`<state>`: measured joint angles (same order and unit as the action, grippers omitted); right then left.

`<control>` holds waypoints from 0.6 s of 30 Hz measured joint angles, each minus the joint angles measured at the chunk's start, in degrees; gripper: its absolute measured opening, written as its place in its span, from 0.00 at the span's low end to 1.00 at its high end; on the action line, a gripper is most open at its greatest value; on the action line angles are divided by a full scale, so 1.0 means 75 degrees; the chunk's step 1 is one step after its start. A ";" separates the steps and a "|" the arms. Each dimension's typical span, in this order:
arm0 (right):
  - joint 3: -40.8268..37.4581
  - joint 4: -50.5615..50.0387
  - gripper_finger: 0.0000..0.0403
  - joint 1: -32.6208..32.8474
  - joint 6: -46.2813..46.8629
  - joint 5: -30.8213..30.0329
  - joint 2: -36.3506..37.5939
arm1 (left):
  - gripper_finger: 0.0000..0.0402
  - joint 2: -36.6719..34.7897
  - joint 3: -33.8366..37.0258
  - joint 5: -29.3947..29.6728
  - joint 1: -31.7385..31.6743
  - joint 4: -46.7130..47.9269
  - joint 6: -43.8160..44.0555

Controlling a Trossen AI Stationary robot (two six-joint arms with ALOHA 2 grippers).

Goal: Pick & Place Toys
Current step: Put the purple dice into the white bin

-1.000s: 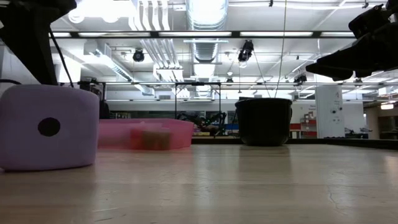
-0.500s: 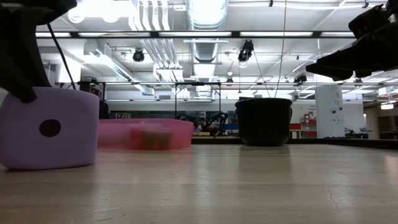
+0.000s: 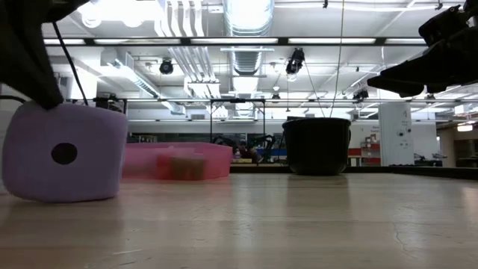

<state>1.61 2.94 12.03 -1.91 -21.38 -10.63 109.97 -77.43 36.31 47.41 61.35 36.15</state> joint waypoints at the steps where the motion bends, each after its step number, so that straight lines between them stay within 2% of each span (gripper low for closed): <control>1: 0.0000 0.0000 0.71 0.0000 0.0000 0.0002 0.0000 | 0.00 0.0006 -0.0089 0.0046 -0.0005 0.0022 -0.0017; 12: 0.0000 0.0000 0.71 0.0000 0.0000 0.0003 0.0000 | 0.00 0.0000 -0.0770 0.0480 -0.0013 0.0725 -0.0034; 18: 0.0000 0.0000 0.71 0.0000 0.0000 0.0002 0.0000 | 0.00 -0.0014 -0.0769 -0.0130 -0.0014 0.0780 -0.0386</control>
<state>1.61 2.94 12.03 -1.91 -21.37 -10.63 109.86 -83.20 35.33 47.30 67.20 33.26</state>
